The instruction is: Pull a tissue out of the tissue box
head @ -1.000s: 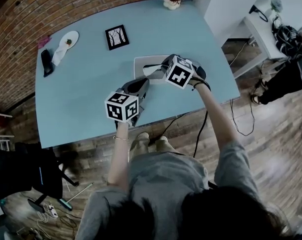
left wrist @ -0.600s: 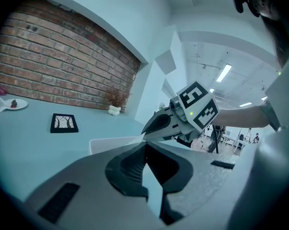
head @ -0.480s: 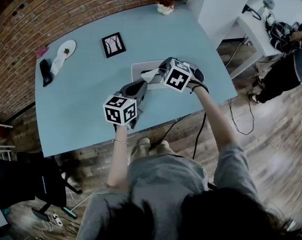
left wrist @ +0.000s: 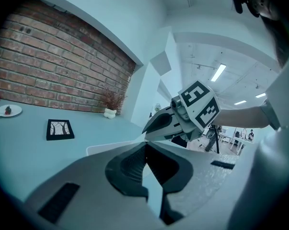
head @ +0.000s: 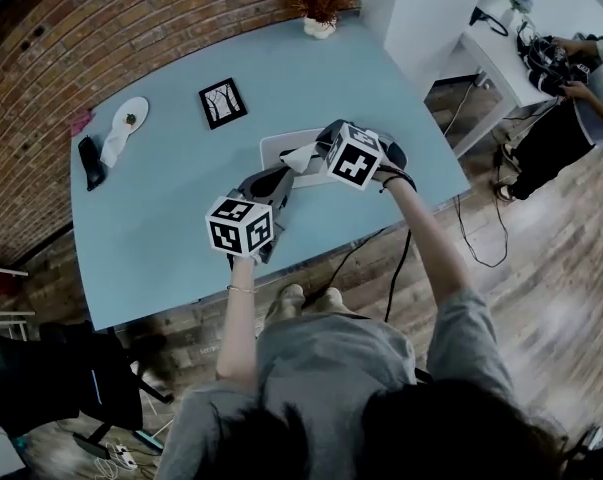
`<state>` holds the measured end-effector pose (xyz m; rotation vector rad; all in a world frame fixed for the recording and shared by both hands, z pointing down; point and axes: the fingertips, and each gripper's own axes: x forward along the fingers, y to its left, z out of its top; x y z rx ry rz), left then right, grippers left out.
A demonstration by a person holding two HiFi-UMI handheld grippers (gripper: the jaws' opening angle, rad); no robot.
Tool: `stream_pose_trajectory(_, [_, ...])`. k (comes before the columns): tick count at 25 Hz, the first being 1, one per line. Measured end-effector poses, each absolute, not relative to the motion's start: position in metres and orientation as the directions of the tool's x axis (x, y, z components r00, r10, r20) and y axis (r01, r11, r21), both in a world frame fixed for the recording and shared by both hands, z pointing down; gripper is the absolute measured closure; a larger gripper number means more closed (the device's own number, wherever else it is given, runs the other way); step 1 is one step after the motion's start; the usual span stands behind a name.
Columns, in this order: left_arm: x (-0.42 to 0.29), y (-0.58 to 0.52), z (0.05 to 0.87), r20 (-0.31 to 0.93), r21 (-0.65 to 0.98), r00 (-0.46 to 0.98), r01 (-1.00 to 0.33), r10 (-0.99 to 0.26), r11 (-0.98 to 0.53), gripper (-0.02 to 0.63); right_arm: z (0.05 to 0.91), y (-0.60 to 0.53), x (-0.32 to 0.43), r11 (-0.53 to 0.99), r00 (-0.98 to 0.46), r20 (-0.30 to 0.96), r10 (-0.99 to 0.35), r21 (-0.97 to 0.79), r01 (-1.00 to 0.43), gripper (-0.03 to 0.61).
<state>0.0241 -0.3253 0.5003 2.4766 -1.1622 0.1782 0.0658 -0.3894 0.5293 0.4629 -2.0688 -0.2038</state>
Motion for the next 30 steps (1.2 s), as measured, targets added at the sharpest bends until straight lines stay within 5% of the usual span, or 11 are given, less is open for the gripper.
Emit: stream_pose_trajectory(30, [0.014, -0.311, 0.464, 0.228, 0.223, 0.742, -0.67, -0.63, -0.708, 0.611, 0.482, -0.379, 0.065, 0.836, -0.443, 0.718, -0.538, 0.386, -0.39, 0.577])
